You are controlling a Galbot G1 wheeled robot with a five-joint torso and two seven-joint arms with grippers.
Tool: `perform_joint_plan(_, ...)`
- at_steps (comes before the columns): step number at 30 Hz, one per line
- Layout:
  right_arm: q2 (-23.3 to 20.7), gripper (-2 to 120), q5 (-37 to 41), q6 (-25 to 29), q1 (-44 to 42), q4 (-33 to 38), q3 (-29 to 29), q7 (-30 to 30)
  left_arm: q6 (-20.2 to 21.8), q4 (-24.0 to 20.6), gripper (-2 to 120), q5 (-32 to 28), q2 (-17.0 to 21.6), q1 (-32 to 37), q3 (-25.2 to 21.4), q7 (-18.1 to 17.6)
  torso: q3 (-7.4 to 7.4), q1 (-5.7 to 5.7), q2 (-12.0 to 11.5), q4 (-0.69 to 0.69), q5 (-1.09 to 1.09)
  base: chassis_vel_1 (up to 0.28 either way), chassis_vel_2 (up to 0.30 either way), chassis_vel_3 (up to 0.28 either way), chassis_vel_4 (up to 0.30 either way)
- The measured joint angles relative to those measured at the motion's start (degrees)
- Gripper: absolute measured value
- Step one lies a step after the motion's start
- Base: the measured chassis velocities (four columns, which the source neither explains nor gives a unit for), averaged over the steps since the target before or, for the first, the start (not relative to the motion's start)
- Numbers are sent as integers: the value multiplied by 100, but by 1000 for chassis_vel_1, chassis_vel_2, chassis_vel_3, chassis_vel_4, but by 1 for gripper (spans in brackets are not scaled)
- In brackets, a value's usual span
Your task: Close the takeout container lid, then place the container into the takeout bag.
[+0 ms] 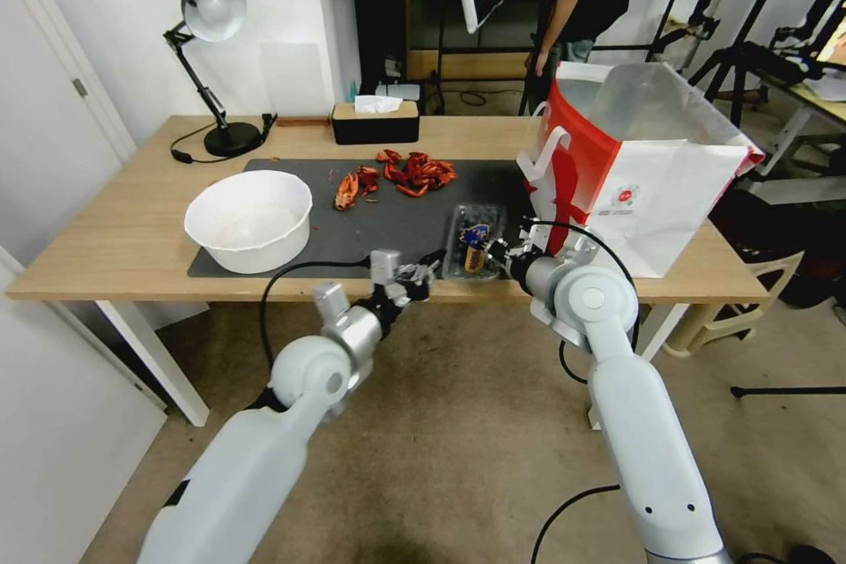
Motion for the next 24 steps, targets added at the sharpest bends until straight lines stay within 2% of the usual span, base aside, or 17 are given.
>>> perform_joint_plan(3,-8,0,-13,90,-1,49,8,-215,-190,-110,0,324,81,278,-148,57,0,0,0,1,0,0,0,0,0)
perform_joint_plan(8,-62,0,-63,231,61,111,-12,-546,-572,-220,19,793,146,713,-539,95,-1,0,0,0,0,0,0,0,0)
perform_joint_plan(11,-89,0,-88,278,82,128,-30,-661,-696,-232,25,926,151,841,-662,87,0,0,0,0,0,0,0,0,0)
perform_joint_plan(12,-138,0,-167,362,115,156,-54,-858,-888,-232,35,1087,154,985,-805,68,-1,0,1,0,0,0,0,0,0)
perform_joint_plan(13,-138,0,-167,362,115,156,-54,-858,-888,-232,35,1087,154,985,-805,68,-1,0,1,0,0,0,0,0,0)
perform_joint_plan(16,-258,0,-380,573,217,219,-138,-1323,-1160,-266,47,1270,117,1360,-1056,-194,0,-1,1,0,0,0,0,0,0)
perform_joint_plan(17,-258,0,-380,573,217,219,-138,-1323,-1160,-266,47,1270,117,1360,-1056,-194,0,-1,1,0,0,0,0,0,0)
perform_joint_plan(19,-362,0,-677,805,355,283,-193,-1796,-1411,-274,57,1452,35,1696,-1304,-311,-1,-1,1,-1,0,0,0,0,0)
perform_joint_plan(21,-428,0,-846,1046,493,342,-221,-2012,-1589,-287,68,1544,-53,1958,-1503,-394,-1,-1,1,0,1,0,0,0,0)
perform_joint_plan(22,-428,0,-846,1046,493,342,-221,-2012,-1589,-287,68,1544,-53,1958,-1503,-394,-1,-1,1,0,1,0,0,0,0)
perform_joint_plan(24,-502,0,-997,1313,648,393,-223,-2130,-1727,-290,75,1606,-150,2200,-1700,-450,-1,-1,2,0,0,0,0,0,0)
